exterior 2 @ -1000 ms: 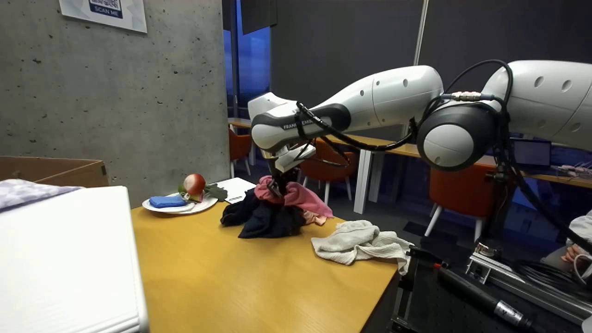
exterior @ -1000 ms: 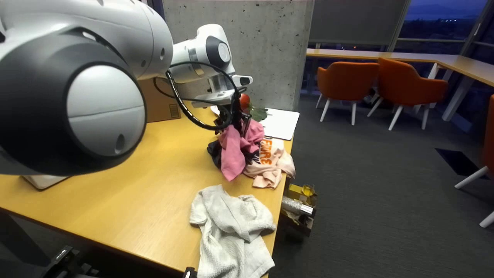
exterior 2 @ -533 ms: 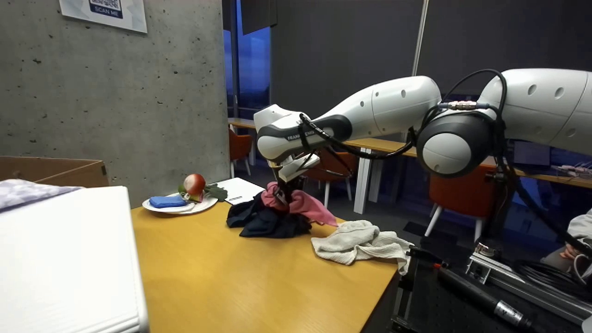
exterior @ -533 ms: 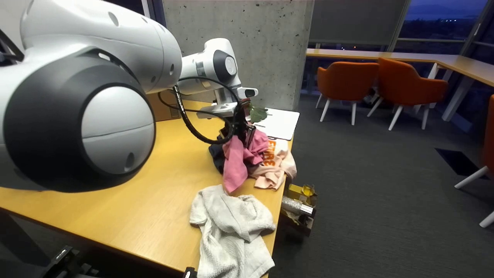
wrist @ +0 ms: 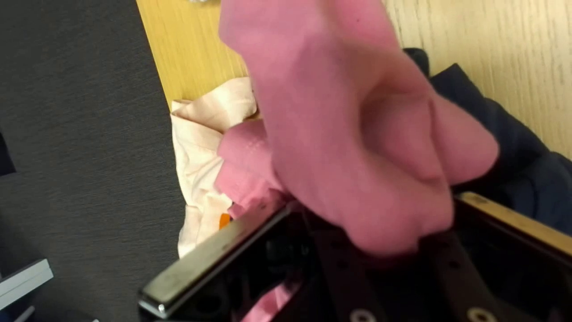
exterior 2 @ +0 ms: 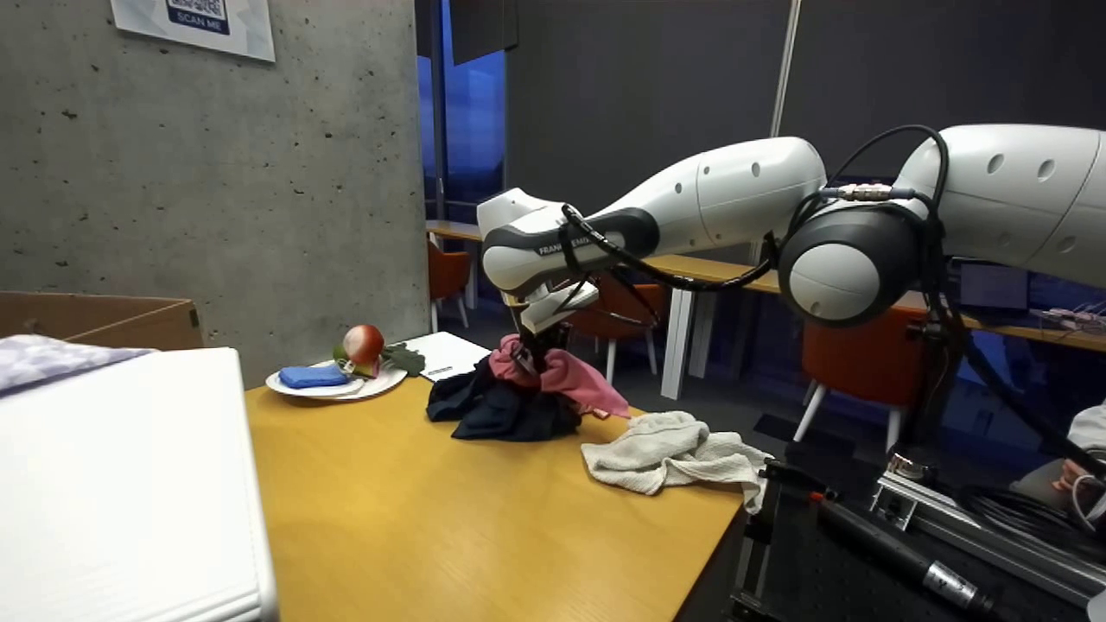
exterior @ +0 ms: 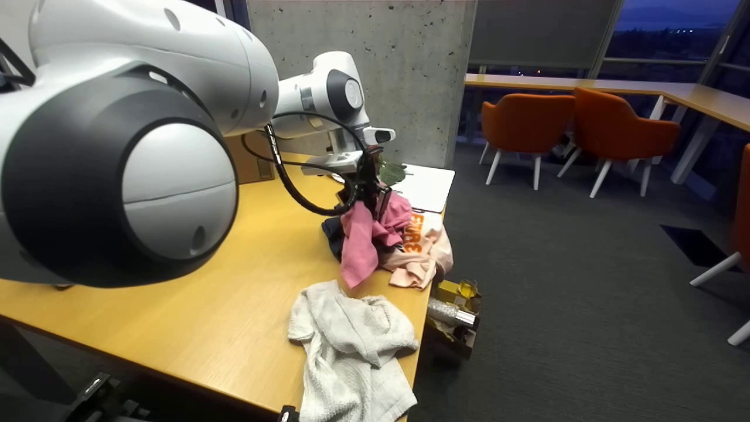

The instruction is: Put the pink shirt on the blue shirt, then put them on the peach shirt, then put them on the white towel and move them backwards

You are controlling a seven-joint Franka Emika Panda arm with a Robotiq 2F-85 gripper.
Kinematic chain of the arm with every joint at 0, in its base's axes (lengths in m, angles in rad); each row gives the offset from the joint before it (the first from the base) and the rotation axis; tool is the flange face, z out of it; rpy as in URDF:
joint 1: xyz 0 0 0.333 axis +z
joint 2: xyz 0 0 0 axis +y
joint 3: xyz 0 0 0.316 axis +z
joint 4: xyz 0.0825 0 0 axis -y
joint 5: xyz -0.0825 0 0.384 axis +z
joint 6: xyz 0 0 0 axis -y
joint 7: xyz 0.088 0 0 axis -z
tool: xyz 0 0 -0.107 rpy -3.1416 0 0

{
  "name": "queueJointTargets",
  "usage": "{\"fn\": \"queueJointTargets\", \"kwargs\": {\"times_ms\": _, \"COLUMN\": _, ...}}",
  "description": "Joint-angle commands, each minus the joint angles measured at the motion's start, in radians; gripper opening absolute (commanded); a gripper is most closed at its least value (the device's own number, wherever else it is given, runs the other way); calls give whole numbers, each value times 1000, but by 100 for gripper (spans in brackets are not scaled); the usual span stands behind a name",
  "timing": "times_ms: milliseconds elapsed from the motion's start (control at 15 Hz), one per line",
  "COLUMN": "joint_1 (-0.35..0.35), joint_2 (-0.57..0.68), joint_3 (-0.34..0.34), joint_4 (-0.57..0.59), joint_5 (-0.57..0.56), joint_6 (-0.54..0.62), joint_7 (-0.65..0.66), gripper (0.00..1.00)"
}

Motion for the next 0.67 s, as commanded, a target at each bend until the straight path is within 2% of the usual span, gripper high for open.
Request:
{"fn": "queueJointTargets", "kwargs": {"times_ms": 0, "joint_1": -10, "joint_2": 21, "joint_3": 24, "joint_4": 19, "joint_5": 39, "joint_6": -21, "joint_7": 37, "gripper": 5}}
{"fn": "queueJointTargets", "kwargs": {"times_ms": 600, "joint_1": -56, "joint_2": 54, "joint_3": 112, "joint_4": 20, "joint_5": 193, "joint_6": -35, "joint_7": 113, "gripper": 5}}
